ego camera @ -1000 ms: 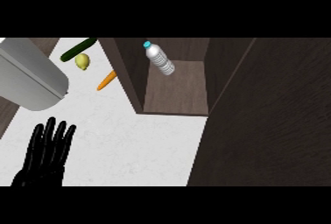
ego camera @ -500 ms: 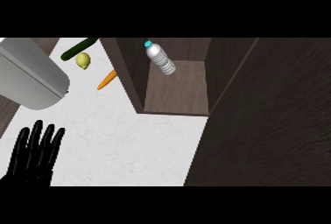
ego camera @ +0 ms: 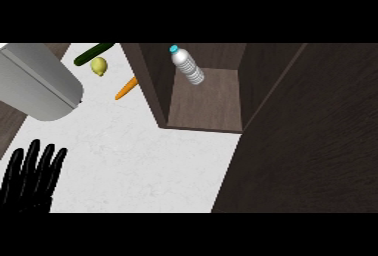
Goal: Pick up the bottled water, place it into the cabinet and close the cabinet
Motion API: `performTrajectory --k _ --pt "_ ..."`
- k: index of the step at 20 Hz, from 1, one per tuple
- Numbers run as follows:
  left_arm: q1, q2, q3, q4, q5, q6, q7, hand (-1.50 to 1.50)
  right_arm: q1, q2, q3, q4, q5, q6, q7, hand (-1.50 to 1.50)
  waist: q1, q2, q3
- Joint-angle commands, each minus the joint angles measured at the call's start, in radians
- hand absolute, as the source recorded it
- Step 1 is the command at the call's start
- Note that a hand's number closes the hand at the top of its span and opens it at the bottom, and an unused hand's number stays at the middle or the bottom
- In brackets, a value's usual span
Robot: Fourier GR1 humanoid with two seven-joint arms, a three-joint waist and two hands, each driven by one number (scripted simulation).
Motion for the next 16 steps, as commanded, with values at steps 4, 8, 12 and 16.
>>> performTrajectory --k 4,8,12,16 --pt "-0.002 0.019 0.024 -0.010 0.023 -0.026 0.010 -1.50 -0.096 0.170 0.036 0.099 0.029 -0.138 0.049 1.50 0.019 0.014 -0.001" --pt "0.010 0.025 0.030 -0.020 0.030 -0.042 0.003 -1.50 -0.072 0.170 0.024 0.129 -0.026 -0.166 0.017 1.50 0.038 0.021 0.003" --pt "-0.008 0.029 0.029 -0.012 0.025 -0.054 0.006 -1.50 -0.081 0.170 0.032 0.178 -0.106 -0.129 0.029 1.50 0.056 0.038 0.002" --pt "-0.010 0.034 0.012 -0.025 0.024 -0.087 0.003 -1.50 -0.010 0.143 0.089 0.231 -0.303 -0.045 0.092 1.50 0.103 0.060 -0.001"
